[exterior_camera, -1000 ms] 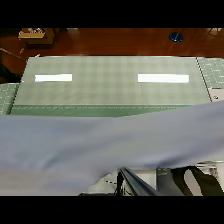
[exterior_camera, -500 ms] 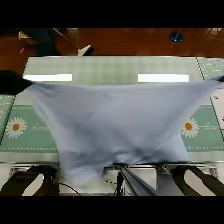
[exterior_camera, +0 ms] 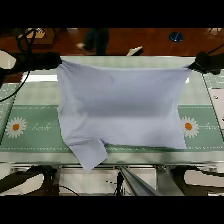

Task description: Fold the shirts.

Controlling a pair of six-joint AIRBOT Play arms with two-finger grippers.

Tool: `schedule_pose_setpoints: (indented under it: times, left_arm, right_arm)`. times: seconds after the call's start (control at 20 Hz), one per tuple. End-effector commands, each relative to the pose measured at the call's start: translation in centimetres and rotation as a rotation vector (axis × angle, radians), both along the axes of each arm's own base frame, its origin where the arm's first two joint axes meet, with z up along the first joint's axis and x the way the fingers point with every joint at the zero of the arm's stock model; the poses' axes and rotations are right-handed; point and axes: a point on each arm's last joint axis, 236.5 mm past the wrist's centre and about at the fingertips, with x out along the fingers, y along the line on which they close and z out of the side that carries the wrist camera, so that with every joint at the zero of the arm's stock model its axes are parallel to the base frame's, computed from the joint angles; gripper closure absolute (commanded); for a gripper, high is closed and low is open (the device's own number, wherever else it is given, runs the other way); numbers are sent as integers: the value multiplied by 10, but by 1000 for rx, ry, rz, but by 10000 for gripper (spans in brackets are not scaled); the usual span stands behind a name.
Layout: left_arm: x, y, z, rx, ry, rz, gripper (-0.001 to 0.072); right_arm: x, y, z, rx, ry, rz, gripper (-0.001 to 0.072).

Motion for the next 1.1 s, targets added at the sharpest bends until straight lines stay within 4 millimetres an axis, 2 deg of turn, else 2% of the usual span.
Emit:
schedule_pose_setpoints:
  times: [0.0, 0.1, 0.25, 0.35, 0.5, 0.6, 0.8, 0.9, 1.05]
  left_arm:
    - [36, 11, -25, -7, -54, 71, 691]
    - [37, 3, -55, -21, 18, 59, 691]
    - [33, -14, -94, 27, 85, -21, 691]
    - [37, -14, -102, 100, 56, -75, 691]
    - [33, -8, -106, 159, 57, -134, 691]
    - [13, -6, -113, 154, 141, -177, 691]
    - [-60, 5, -133, 156, 439, -301, 691]
    - [-70, 5, -140, 136, 496, -302, 691]
    - [-74, -3, -156, 127, 538, -318, 691]
  right_arm:
    - [44, -3, -27, 2, -74, -57, 688]
    - [53, 9, -47, 2, -57, -39, 688]
    - [50, 18, -83, -74, 13, 24, 688]
    - [47, 9, -96, -176, 35, 63, 688]
    - [37, -4, -94, -232, 61, 81, 688]
    - [21, -3, -86, -218, 103, 99, 688]
    - [-29, -8, -71, -239, 242, 157, 688]
    - [-43, -3, -76, -209, 312, 162, 688]
    - [-67, 2, -100, -200, 427, 197, 689]
